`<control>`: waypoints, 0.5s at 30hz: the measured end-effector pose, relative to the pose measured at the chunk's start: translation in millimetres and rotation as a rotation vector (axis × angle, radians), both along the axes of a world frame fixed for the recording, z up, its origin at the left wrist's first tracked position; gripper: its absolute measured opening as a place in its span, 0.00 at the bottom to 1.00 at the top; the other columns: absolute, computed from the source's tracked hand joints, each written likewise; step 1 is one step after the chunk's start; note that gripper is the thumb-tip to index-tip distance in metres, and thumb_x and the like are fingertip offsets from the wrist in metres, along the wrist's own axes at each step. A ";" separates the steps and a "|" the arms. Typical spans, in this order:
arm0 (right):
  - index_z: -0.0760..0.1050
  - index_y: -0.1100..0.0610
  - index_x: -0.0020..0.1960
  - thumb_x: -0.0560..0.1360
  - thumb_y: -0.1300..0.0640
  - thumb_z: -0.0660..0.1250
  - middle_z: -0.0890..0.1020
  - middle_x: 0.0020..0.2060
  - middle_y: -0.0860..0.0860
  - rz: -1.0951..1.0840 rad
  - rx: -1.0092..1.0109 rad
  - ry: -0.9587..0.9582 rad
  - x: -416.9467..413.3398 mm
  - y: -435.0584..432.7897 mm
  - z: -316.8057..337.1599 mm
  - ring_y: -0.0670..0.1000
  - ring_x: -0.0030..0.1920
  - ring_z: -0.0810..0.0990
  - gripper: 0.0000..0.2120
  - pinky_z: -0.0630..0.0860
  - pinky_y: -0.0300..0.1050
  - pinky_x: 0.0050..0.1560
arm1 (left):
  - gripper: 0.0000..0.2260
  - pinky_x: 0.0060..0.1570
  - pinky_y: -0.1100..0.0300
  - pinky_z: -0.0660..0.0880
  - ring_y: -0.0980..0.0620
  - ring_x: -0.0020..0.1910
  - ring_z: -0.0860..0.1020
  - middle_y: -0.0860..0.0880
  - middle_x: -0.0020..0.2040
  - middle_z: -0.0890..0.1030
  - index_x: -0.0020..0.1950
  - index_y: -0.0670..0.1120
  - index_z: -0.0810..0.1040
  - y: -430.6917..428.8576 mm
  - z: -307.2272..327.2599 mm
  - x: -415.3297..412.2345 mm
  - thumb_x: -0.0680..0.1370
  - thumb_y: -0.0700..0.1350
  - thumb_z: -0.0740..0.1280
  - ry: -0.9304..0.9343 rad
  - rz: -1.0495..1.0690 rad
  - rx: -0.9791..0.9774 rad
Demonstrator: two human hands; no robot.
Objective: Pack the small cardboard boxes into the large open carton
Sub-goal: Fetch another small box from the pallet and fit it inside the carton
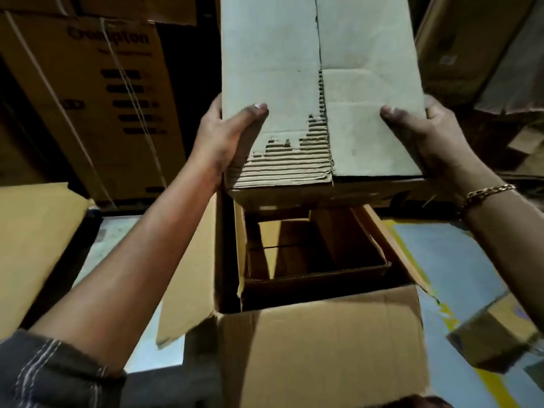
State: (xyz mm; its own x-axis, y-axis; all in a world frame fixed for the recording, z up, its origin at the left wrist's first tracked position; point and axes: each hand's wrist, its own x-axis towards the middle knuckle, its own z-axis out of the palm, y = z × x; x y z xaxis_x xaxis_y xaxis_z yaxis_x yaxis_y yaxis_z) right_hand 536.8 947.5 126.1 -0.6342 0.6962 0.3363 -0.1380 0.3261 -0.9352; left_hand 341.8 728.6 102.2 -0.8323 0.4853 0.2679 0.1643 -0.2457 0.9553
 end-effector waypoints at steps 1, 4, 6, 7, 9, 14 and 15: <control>0.76 0.55 0.60 0.78 0.59 0.72 0.85 0.52 0.49 0.026 -0.025 -0.006 2.5 6.0 -3.0 0.45 0.49 0.87 0.11 0.81 0.40 0.48 | 0.20 0.46 0.64 0.80 0.58 0.47 0.85 0.51 0.53 0.84 0.65 0.45 0.76 1.6 1.3 7.8 0.76 0.43 0.76 -0.007 0.026 -0.023; 0.76 0.58 0.65 0.77 0.56 0.74 0.86 0.52 0.49 0.056 -0.043 -0.040 7.8 20.5 -13.3 0.46 0.49 0.87 0.18 0.82 0.40 0.46 | 0.17 0.38 0.68 0.79 0.61 0.37 0.85 0.50 0.49 0.83 0.66 0.43 0.74 5.3 2.7 28.8 0.78 0.40 0.72 -0.073 0.039 -0.033; 0.76 0.57 0.66 0.76 0.54 0.75 0.86 0.53 0.49 0.069 -0.034 -0.070 12.3 24.9 -14.2 0.46 0.49 0.87 0.20 0.82 0.40 0.45 | 0.18 0.37 0.67 0.80 0.59 0.37 0.85 0.48 0.49 0.83 0.67 0.42 0.73 2.5 2.1 38.6 0.78 0.39 0.71 -0.119 0.042 -0.031; 0.77 0.57 0.66 0.76 0.52 0.75 0.86 0.53 0.49 0.082 -0.028 -0.082 14.5 26.8 -13.8 0.47 0.50 0.87 0.21 0.83 0.41 0.47 | 0.18 0.39 0.66 0.80 0.58 0.38 0.85 0.47 0.50 0.84 0.67 0.41 0.73 0.0 1.2 41.3 0.78 0.39 0.72 -0.134 0.044 -0.026; 0.77 0.56 0.66 0.75 0.51 0.76 0.86 0.55 0.50 0.108 -0.021 -0.100 17.4 28.8 -12.6 0.49 0.53 0.87 0.22 0.83 0.45 0.52 | 0.20 0.42 0.63 0.81 0.54 0.43 0.86 0.45 0.53 0.85 0.68 0.40 0.74 -4.4 -1.2 43.2 0.77 0.41 0.73 -0.158 0.046 -0.027; 0.78 0.47 0.62 0.72 0.44 0.78 0.87 0.56 0.48 0.145 0.041 -0.156 23.6 26.3 -15.8 0.49 0.54 0.87 0.21 0.82 0.55 0.60 | 0.22 0.42 0.59 0.82 0.48 0.50 0.86 0.44 0.57 0.85 0.69 0.44 0.74 -16.7 -14.9 50.2 0.77 0.45 0.74 -0.191 0.077 -0.035; 0.78 0.45 0.63 0.71 0.41 0.78 0.86 0.56 0.46 0.150 0.068 -0.182 25.3 24.6 -16.0 0.48 0.54 0.87 0.23 0.82 0.55 0.59 | 0.22 0.44 0.57 0.82 0.47 0.51 0.86 0.45 0.57 0.85 0.69 0.45 0.75 -20.0 -18.2 51.7 0.77 0.46 0.74 -0.200 0.080 -0.030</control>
State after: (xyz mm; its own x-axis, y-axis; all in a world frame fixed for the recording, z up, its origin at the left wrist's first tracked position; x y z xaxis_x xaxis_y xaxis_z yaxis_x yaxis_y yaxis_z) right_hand 562.1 972.2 110.1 -0.7833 0.5694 0.2495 -0.0205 0.3774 -0.9258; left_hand 393.5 708.6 84.0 -0.9036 0.4207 0.0800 -0.0114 -0.2103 0.9776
